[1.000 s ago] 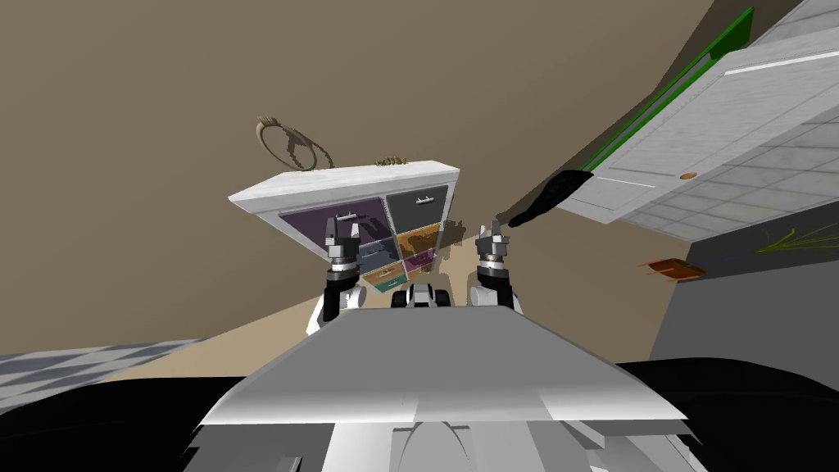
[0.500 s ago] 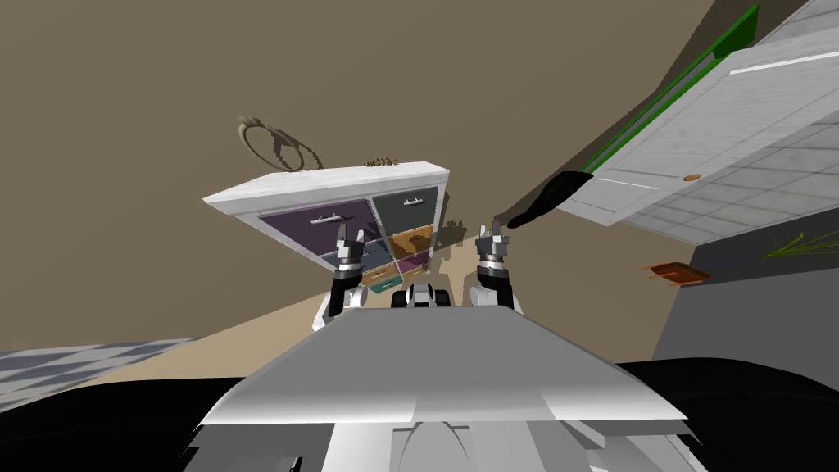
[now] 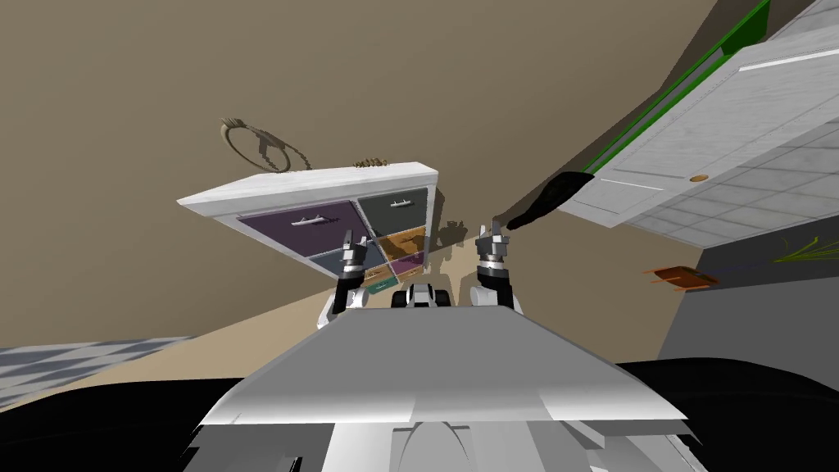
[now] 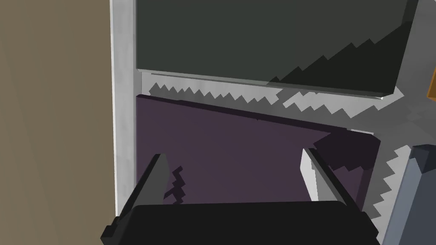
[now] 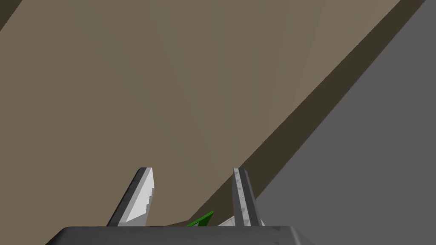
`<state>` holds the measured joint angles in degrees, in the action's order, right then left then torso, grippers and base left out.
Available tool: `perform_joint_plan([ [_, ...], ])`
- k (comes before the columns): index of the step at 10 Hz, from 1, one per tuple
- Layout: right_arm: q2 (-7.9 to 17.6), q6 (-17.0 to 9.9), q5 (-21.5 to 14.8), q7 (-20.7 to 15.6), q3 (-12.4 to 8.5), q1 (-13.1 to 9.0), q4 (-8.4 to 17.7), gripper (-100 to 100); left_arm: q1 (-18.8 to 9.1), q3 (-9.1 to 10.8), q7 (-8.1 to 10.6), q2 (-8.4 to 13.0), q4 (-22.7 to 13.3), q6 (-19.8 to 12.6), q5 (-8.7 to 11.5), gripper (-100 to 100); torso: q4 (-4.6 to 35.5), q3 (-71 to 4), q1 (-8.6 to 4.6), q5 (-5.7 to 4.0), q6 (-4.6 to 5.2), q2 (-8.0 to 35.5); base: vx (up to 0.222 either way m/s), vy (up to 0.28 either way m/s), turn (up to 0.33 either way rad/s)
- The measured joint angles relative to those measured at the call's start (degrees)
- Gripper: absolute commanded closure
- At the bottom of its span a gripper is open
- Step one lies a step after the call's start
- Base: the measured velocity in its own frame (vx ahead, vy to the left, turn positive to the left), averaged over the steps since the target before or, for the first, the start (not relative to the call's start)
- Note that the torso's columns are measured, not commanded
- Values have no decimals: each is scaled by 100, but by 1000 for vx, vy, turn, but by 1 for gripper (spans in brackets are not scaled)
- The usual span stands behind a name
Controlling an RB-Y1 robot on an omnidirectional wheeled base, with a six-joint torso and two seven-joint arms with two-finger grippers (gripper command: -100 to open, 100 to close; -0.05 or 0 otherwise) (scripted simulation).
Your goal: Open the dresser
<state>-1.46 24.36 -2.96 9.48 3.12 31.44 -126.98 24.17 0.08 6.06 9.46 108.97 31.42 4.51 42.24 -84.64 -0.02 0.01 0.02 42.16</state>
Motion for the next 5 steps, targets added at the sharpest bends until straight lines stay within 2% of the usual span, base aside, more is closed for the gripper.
perform_joint_plan([
  [2, 0, 0, 0, 0, 0, 0, 0, 0, -5, 53, 16, 25, -220, -8, 52, -100, -16, 4, -18, 9, 14, 0, 36, -116, 55],
  [5, 1, 0, 0, 0, -1, 0, 0, 0, -130, 152, 30, 45, -457, 9, 110, -100, -64, -12, -29, 39, 51, -38, 23, -53, 13],
])
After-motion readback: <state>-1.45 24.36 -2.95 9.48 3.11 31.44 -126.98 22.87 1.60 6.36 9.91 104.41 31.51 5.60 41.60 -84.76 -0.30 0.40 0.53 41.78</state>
